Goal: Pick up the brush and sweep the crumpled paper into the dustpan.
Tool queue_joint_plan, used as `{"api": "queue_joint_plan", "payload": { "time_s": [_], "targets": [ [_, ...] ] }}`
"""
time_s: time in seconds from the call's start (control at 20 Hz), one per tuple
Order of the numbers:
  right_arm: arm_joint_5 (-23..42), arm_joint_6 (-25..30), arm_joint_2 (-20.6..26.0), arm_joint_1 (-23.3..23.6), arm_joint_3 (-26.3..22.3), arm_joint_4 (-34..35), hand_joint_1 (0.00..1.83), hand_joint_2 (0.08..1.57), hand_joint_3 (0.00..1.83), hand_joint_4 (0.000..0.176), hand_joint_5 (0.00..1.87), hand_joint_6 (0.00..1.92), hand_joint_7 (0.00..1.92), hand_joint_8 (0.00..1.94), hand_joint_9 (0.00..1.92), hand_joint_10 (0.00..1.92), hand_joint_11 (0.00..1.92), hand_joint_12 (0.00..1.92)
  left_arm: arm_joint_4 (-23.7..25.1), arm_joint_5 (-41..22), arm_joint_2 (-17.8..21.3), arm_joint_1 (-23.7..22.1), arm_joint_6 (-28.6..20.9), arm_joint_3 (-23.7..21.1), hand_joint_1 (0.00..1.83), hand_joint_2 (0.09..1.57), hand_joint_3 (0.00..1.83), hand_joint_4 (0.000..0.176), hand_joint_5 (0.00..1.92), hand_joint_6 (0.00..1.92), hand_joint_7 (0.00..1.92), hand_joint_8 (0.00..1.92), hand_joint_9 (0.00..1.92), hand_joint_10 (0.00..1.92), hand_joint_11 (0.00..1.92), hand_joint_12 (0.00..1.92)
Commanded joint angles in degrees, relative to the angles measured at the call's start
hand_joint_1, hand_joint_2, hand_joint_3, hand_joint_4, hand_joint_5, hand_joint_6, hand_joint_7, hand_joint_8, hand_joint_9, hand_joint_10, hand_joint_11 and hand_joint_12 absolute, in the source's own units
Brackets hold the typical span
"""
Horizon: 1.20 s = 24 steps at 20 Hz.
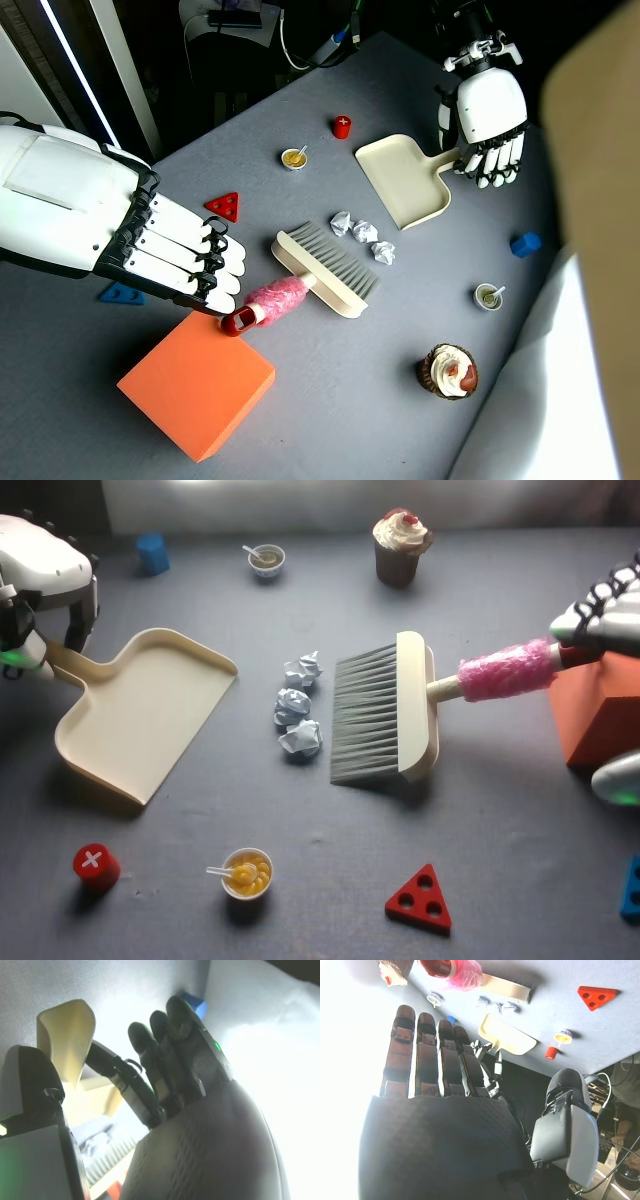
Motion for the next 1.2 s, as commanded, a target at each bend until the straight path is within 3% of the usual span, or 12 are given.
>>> {"api": "queue_joint_plan", "payload": {
  "time_s": [0.0, 0.45, 0.55, 0.85, 0.9, 1.15],
  "targets": [
    [-5.7, -0.2, 0.7, 0.6, 0.0, -0.4, 0.00, 0.97, 0.00, 0.000, 0.12, 0.00, 0.14, 0.00, 0.17, 0.00, 0.22, 0.01, -0.8, -0.7, 0.5, -0.8, 0.7, 0.6, 1.18, 1.02, 0.00, 0.000, 1.21, 0.59, 0.72, 0.01, 0.61, 0.00, 0.54, 0.02],
    [-10.6, -4.2, -1.0, 0.2, -0.5, -0.4, 0.03, 0.98, 0.00, 0.000, 0.14, 0.01, 0.16, 0.00, 0.18, 0.00, 0.23, 0.01, -3.1, 4.9, -0.3, -1.7, 2.1, 1.9, 1.19, 1.03, 0.00, 0.000, 1.20, 0.60, 0.72, 0.00, 0.59, 0.00, 0.51, 0.01],
    [-11.3, -5.8, -2.5, 0.2, -0.2, -0.3, 0.13, 0.98, 0.00, 0.000, 0.15, 0.01, 0.16, 0.00, 0.19, 0.00, 0.24, 0.01, -3.1, 5.7, -0.3, -1.9, 2.2, 1.8, 1.20, 1.02, 0.00, 0.000, 1.23, 0.54, 0.76, 0.00, 0.60, 0.00, 0.53, 0.01],
    [-12.8, -15.3, -7.5, 1.9, 1.1, 5.2, 0.51, 0.93, 0.00, 0.000, 0.11, 0.00, 0.14, 0.00, 0.18, 0.00, 0.25, 0.01, -0.3, 6.3, -0.4, -2.5, 2.2, 1.7, 1.18, 1.03, 0.00, 0.000, 1.19, 0.62, 0.75, 0.00, 0.62, 0.01, 0.54, 0.01],
    [-13.4, -16.7, -8.1, 2.1, 1.2, 5.7, 0.67, 0.89, 0.00, 0.000, 0.12, 0.00, 0.14, 0.00, 0.17, 0.00, 0.25, 0.01, 0.4, 6.5, -0.4, -2.7, 2.2, 1.7, 1.19, 1.03, 0.00, 0.000, 1.19, 0.61, 0.76, 0.00, 0.63, 0.00, 0.53, 0.01],
    [-19.0, -24.7, -11.2, 3.0, 1.4, 9.5, 0.88, 0.89, 0.00, 0.000, 0.08, 0.00, 0.09, 0.00, 0.13, 0.00, 0.22, 0.00, 1.0, 6.5, -0.4, -3.8, 2.2, 1.7, 1.19, 1.03, 0.00, 0.000, 1.19, 0.61, 0.77, 0.01, 0.64, 0.01, 0.58, 0.03]
  ]
}}
